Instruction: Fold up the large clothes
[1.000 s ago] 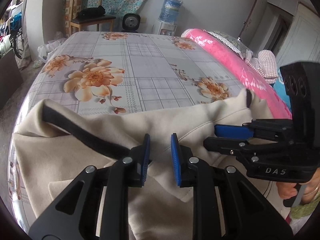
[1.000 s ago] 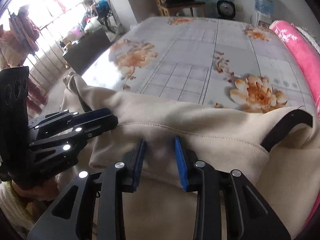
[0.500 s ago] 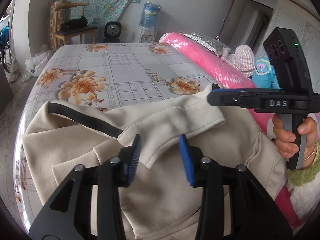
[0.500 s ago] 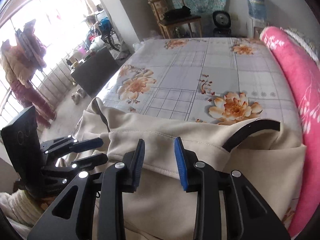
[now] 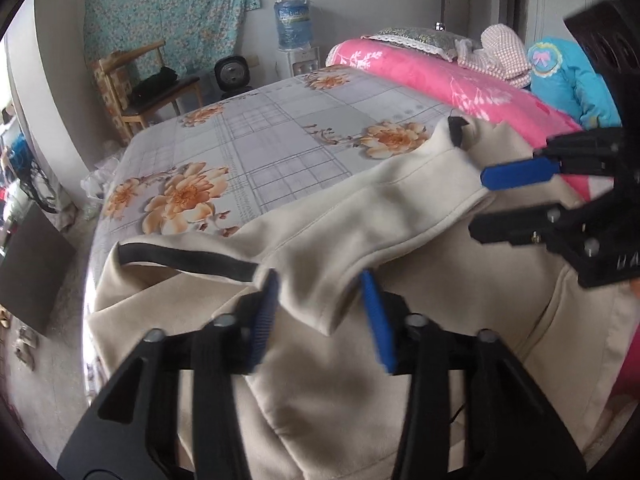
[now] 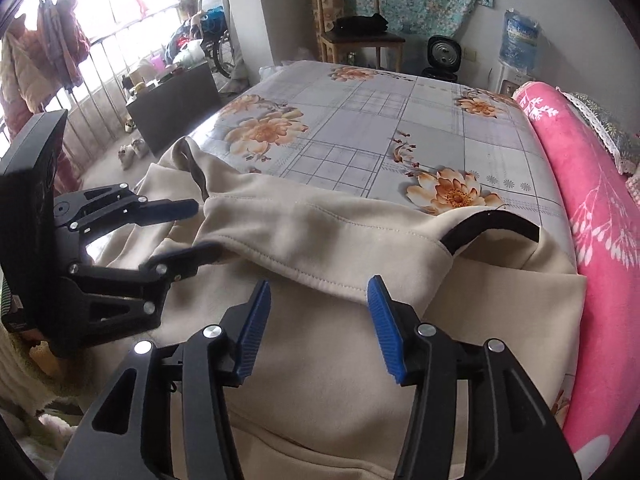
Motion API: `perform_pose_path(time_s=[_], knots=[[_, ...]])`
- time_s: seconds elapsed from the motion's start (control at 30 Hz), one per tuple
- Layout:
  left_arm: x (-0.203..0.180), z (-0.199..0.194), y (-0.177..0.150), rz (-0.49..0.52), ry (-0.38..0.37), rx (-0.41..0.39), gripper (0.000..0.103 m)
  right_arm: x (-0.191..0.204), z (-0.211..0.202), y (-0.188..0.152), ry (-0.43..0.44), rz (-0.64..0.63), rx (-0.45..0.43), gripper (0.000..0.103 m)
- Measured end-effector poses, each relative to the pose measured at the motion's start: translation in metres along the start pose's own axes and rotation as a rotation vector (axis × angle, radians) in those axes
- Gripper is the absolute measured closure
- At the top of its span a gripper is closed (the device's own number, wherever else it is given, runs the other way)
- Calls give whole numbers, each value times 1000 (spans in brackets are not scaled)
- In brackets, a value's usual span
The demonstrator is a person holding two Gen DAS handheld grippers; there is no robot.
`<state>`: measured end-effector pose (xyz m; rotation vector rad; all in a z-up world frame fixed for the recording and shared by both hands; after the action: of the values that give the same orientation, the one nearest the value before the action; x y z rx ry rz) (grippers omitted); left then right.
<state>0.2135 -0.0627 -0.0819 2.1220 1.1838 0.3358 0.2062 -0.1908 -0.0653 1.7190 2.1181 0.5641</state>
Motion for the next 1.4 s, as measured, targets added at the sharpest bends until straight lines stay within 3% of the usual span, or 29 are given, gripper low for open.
perform_pose_path(time_s=[0.07,0.13,0.17,0.33,0.47,0.73,0.83,1.07,1.17,1.27,1.33,1.4], knots=[[2,-1,6,-44,-48,-14,87,-1,-6,-1,13,27,-19,53],[8,-2,11,-102,-90,-27,91,0,-14,0,53,64,-44,54],[10,-1,13,-131,-109,-32,94,1,-16,1,76,78,-54,61],[26,-5,24,-327,-235,-77,97,17,-12,3,158,93,-40,77],[31,-6,31,-394,-284,-101,97,29,-1,10,167,93,-31,78],[28,-7,34,-386,-287,-101,98,22,38,41,159,211,-21,78],[28,-8,34,-382,-279,-100,98,26,62,35,120,200,35,79],[28,-8,32,-359,-266,-93,98,41,51,9,207,154,106,79],[26,-7,25,-330,-247,-75,98,30,19,12,233,167,39,79],[20,-2,12,-276,-212,-34,99,14,-23,29,288,178,-81,79],[16,4,1,-245,-190,4,99,-1,-34,44,266,197,-133,79],[13,12,-11,-226,-174,39,99,-15,-24,55,222,229,-122,79]])
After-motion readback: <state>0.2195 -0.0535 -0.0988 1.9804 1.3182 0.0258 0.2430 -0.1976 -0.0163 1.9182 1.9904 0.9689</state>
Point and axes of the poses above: each gripper's, at about its wrist camera, not at the fingertips, and z roughly the way its jaws point, x to its left, y to its top, the point moved 9 cm from there along z, roughly the way its jaws point, and after that the axes turned 11 degrees about -y, right-handed, at the moved point
